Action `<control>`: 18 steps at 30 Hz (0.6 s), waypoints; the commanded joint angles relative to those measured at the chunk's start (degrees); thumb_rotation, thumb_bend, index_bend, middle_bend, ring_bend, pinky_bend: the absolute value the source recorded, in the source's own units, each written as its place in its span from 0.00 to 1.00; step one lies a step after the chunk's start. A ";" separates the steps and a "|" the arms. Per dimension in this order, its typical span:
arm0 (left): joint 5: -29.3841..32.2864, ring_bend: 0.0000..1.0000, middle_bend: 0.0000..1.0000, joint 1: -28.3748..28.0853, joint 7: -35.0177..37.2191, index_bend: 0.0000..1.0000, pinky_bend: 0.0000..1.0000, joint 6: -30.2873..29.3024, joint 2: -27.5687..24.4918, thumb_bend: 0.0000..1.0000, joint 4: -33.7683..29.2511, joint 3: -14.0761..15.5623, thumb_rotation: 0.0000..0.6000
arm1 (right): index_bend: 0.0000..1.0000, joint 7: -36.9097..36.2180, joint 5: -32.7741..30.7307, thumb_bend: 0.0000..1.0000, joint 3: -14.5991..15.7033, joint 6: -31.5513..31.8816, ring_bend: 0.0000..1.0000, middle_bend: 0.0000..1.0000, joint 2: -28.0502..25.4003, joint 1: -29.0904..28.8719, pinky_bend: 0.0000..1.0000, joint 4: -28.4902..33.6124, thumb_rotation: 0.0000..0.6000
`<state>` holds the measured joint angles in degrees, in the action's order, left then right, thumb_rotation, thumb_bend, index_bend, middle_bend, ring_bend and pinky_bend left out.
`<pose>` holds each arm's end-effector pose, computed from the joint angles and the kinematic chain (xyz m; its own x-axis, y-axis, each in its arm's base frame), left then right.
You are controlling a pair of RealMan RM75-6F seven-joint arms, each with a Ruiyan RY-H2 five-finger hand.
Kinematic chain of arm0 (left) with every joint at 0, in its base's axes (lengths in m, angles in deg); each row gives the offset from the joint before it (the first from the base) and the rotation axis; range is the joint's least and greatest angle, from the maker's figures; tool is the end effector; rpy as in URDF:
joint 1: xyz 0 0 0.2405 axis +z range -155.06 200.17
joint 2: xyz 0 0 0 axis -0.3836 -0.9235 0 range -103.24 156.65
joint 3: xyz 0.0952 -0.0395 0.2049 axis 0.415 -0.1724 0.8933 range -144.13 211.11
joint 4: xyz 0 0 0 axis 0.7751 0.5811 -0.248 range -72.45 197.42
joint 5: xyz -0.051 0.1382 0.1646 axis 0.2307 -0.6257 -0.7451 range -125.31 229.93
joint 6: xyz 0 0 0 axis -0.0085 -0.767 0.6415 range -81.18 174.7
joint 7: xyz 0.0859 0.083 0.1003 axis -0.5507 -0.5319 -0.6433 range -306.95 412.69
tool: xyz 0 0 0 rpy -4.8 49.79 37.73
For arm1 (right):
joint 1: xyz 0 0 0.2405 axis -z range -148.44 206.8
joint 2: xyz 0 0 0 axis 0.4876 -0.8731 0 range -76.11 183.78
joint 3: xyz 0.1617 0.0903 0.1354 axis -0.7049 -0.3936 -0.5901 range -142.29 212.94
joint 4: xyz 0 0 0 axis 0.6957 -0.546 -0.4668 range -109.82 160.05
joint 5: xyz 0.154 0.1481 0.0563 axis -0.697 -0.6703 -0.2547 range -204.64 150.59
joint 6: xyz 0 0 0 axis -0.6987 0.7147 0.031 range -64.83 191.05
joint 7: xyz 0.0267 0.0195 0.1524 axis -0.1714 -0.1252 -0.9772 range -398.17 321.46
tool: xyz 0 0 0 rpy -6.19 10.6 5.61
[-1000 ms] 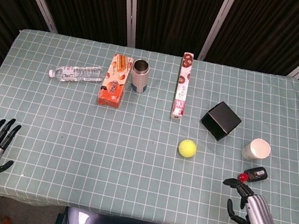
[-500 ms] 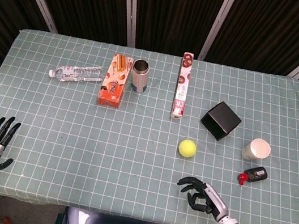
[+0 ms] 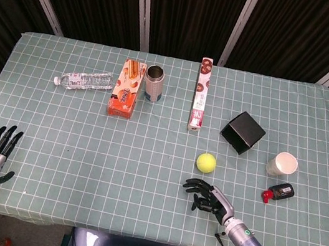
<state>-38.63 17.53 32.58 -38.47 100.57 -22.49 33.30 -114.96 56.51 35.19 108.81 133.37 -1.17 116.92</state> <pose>-0.2873 0.1821 0.0857 0.6656 0.0112 0.7462 0.7427 -0.1083 -0.6608 -0.1918 -0.2417 -0.0418 -0.7928 -0.5232 0.3125 -0.5754 0.4737 -0.6667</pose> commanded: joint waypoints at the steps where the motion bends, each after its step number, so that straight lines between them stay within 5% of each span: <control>1: 0.50 0.00 0.00 -0.10 -0.17 0.00 0.04 0.41 0.04 0.09 -0.06 -0.11 1.00 | 0.25 -1.52 -0.69 0.64 -1.04 -1.60 0.25 0.28 1.34 -1.18 0.54 -2.05 1.00; 18: 4.35 0.00 0.00 -1.63 -3.36 0.00 0.04 3.92 1.42 0.09 -0.26 -1.39 1.00 | 0.25 -13.16 -0.61 0.64 -5.11 -5.81 0.23 0.24 3.08 -4.83 0.50 -10.99 1.00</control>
<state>-34.42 15.96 29.36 -34.67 101.90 -22.70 31.99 -127.38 55.50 30.43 103.21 136.37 -5.61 106.52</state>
